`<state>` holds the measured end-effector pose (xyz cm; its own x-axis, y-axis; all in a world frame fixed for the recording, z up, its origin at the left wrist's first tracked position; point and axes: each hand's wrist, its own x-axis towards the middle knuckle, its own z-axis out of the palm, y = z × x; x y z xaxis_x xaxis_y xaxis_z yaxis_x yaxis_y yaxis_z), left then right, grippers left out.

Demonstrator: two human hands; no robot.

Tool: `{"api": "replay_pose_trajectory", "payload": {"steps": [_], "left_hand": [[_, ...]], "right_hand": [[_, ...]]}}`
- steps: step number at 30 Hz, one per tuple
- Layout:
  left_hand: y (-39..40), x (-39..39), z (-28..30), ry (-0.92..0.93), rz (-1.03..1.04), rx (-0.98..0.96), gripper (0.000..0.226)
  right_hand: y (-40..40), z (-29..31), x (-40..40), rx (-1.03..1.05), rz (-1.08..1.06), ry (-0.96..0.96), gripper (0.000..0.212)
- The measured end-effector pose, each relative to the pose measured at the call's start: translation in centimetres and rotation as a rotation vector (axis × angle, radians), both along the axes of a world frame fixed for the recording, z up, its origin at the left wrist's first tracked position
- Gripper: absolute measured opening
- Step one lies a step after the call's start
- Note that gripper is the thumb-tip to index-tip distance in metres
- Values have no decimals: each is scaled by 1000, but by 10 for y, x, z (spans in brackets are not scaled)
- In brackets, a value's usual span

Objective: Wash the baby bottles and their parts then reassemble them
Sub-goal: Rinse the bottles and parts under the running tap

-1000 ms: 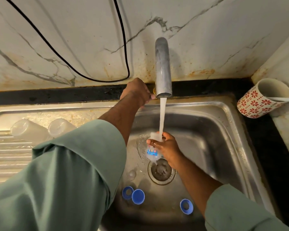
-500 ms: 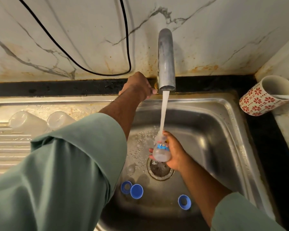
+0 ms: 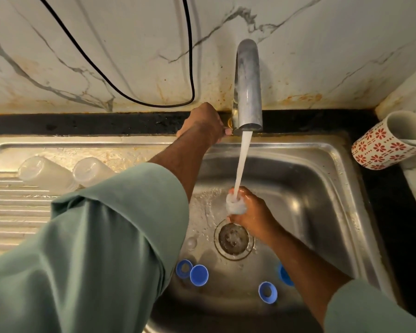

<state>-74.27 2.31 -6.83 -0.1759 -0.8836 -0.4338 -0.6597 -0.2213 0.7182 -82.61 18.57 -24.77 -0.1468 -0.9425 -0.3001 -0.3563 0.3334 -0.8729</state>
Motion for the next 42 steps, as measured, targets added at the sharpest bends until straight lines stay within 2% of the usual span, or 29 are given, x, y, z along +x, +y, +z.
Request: {"api": "replay_pose_trajectory", "payload": {"steps": [2, 5, 7, 10, 13, 15, 17, 19, 22, 23, 27, 29, 33, 37, 39, 40, 42], "left_hand": [[1, -1, -2, -34, -21, -9, 34], [-2, 0, -3, -116, -54, -31, 37], [-3, 2, -3, -145, -73, -60, 37], [-1, 3, -5, -190, -110, -72, 30], [6, 5, -7, -268, -184, -171, 4], [9, 5, -13, -323, -218, -188, 22], [10, 8, -15, -268, -238, -88, 24], [11, 10, -10, -49, -206, 80, 20], [15, 5, 7, 64, -218, 83, 15], [19, 1, 8, 53, -258, 48, 12], [27, -5, 17, -208, -422, -213, 36], [30, 5, 17, -264, -480, -221, 39], [42, 37, -5, -448, -638, -349, 33], [74, 79, -50, -675, -772, -284, 42], [91, 102, -69, -731, -765, -257, 48], [99, 115, -73, -750, -752, -255, 48], [112, 137, -78, -790, -731, -270, 44]], "right_hand": [[5, -1, 7, -93, -81, 75, 60], [7, 6, 16, -232, -167, 156, 63], [6, 12, 15, -284, -144, 197, 66], [2, 16, 8, -175, -123, 193, 65], [-4, 20, 6, -120, -131, 156, 67], [-5, 23, 7, -67, -121, 109, 69], [-8, 26, 11, -41, -135, 28, 64], [-8, 31, 11, 63, -160, -180, 57], [-8, 41, 7, 146, -295, -522, 51], [-8, 48, 6, 218, -312, -602, 49], [-16, 63, -9, 550, -296, -703, 40], [-24, 65, -15, 676, -326, -769, 35], [-32, 79, -19, 736, -323, -609, 37], [-26, 108, -4, 724, -346, -631, 38], [-20, 127, 3, 685, -278, -586, 36], [-16, 138, 7, 647, -222, -532, 47], [-14, 156, 10, 488, -107, -288, 78]]}}
